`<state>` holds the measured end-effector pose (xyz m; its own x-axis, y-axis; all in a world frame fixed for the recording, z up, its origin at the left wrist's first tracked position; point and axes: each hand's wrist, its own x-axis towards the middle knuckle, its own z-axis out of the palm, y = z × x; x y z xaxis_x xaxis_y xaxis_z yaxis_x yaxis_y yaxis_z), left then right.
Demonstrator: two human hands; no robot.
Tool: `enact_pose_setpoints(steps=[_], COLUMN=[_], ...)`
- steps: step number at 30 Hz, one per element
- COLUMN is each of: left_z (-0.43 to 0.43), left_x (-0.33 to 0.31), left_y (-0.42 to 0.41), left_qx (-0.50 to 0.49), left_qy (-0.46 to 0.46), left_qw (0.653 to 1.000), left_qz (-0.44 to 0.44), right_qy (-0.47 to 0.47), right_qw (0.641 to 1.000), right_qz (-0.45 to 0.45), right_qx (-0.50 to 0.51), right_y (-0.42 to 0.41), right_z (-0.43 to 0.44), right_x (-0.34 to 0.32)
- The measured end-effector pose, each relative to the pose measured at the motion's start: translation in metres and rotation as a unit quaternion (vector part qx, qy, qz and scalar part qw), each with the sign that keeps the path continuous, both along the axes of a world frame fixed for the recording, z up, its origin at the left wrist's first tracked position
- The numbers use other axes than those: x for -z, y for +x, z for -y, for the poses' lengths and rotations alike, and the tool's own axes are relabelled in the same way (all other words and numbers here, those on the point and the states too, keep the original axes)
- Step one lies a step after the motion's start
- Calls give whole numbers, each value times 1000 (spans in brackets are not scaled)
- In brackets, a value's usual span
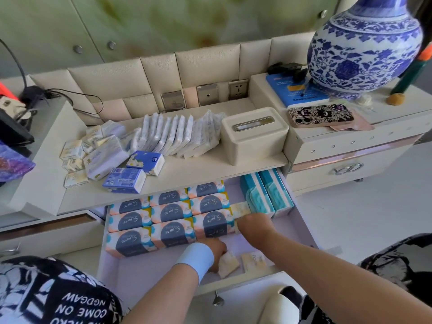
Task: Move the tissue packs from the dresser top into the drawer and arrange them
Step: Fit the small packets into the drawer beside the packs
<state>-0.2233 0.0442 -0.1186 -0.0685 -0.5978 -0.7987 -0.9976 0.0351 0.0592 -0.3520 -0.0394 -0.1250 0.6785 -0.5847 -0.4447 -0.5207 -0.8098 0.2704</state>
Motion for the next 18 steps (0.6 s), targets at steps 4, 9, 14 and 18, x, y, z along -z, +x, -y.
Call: enact_pose_setpoints(steps=[4,9,14,18], left_z=[4,10,14,13], left_x=[6,7,1,-6], left_y=[-3,-8,-4,-1], left_qx=[-39,-87,-138,-156], left_qy=[7,34,56,32], left_qw=[999,993,985,982], left_qz=[-33,-75,-91,-101], right_qy=[14,100,214,222], right_qw=[999,994,971,967], right_qz=[9,-19,-101,-114], right_qx=[38,25,29,51], right_y=[6,9,-1,-8], right_z=[3,9,3,-2], right_x=[4,12,15,14])
